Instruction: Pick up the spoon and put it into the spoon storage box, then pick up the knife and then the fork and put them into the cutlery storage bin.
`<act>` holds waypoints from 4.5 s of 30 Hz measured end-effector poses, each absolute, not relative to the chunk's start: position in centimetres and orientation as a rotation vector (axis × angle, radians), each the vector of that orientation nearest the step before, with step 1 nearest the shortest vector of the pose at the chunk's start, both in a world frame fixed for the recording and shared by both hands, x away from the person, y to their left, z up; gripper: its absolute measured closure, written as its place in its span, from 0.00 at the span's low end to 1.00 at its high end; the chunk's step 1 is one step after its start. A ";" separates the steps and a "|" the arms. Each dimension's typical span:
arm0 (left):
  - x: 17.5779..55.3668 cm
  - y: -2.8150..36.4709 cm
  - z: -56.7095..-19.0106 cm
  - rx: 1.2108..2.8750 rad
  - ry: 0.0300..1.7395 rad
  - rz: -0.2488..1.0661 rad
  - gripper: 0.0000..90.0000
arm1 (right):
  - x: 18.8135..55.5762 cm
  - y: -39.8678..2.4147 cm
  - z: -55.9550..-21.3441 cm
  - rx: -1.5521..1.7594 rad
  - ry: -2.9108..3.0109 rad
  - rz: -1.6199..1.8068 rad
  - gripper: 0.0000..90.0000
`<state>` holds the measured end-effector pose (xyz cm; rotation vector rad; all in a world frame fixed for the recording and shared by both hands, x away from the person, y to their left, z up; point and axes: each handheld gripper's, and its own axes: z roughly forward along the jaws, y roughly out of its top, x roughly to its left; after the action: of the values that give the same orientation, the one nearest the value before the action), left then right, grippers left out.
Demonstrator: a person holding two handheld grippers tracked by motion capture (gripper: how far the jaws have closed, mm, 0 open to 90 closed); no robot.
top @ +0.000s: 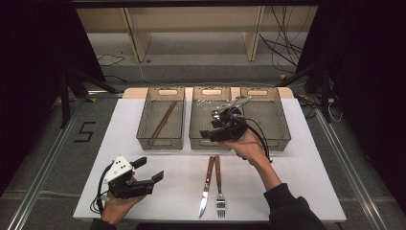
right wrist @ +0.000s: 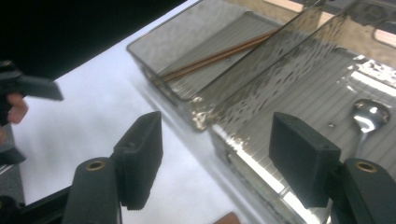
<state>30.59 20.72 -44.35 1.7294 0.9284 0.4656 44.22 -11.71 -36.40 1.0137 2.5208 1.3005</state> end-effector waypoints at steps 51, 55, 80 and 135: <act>30.8 20.5 -44.3 1.736 0.932 0.465 0.20 | 39.2 -10.5 -44.6 0.966 2.678 0.961 0.96; 30.8 20.6 -44.3 1.730 0.939 0.464 0.20 | 39.3 -10.5 -44.7 0.960 2.675 0.958 1.00; 30.7 20.8 -44.3 1.725 0.943 0.462 0.20 | 39.8 -11.0 -46.8 0.980 2.693 0.800 1.00; 30.4 21.0 -44.3 1.730 0.941 0.470 0.20 | 39.4 -13.3 -45.9 0.977 2.670 0.725 1.00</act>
<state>30.44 20.97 -44.32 1.7298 0.9410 0.4705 39.39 -13.34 -45.94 0.9772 2.6697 0.7251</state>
